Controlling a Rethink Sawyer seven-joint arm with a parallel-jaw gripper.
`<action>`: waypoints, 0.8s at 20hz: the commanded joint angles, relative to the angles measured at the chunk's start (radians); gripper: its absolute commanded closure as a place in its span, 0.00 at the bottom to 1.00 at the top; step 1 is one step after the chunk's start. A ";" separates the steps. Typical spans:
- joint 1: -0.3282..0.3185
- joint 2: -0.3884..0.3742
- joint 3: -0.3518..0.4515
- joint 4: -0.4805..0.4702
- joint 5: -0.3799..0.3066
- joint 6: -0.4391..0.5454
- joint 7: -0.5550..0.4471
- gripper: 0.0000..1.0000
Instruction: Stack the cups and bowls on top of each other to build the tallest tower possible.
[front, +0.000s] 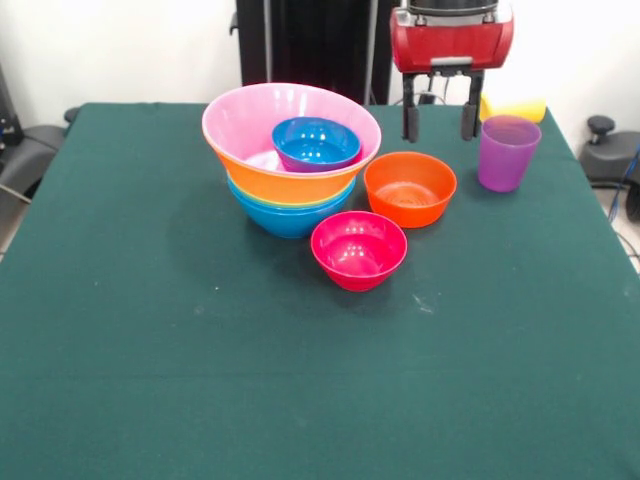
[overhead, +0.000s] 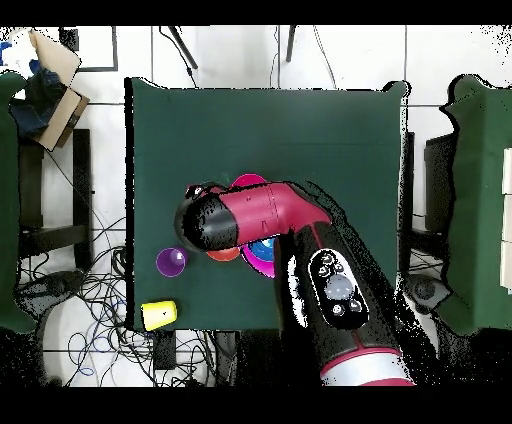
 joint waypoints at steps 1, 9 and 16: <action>0.033 0.063 -0.050 -0.043 0.000 0.063 0.078 0.00; 0.072 0.073 -0.083 -0.039 0.004 0.035 0.106 0.00; 0.114 0.086 -0.114 -0.042 0.018 0.016 0.130 0.00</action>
